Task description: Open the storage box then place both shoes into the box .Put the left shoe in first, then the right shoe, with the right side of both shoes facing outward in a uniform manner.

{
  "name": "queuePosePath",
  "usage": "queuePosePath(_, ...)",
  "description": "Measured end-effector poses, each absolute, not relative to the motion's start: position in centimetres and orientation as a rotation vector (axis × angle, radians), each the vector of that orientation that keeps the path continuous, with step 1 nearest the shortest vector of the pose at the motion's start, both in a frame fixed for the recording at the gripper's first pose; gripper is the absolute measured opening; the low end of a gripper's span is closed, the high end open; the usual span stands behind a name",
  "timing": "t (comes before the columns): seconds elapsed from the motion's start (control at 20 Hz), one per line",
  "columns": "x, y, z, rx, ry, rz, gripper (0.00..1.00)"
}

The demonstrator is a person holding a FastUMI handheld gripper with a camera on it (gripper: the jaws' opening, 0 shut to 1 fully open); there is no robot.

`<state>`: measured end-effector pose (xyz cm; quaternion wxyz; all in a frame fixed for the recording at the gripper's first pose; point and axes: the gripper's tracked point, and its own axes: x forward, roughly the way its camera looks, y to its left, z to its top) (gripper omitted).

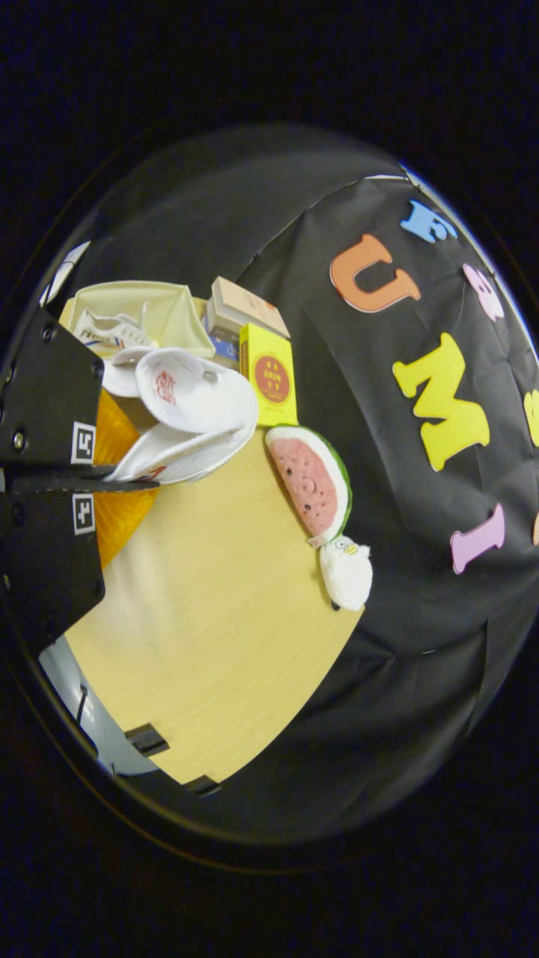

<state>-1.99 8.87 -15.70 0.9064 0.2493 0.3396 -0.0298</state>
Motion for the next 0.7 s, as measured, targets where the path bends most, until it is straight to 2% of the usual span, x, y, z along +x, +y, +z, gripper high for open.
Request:
queuePosePath(0.4, -0.2, 21.4, -14.3, 0.523, 0.714, -0.017, 0.0)
queuePosePath(0.7, 2.1, 25.3, -16.7, 0.522, 0.706, -0.074, 0.0)
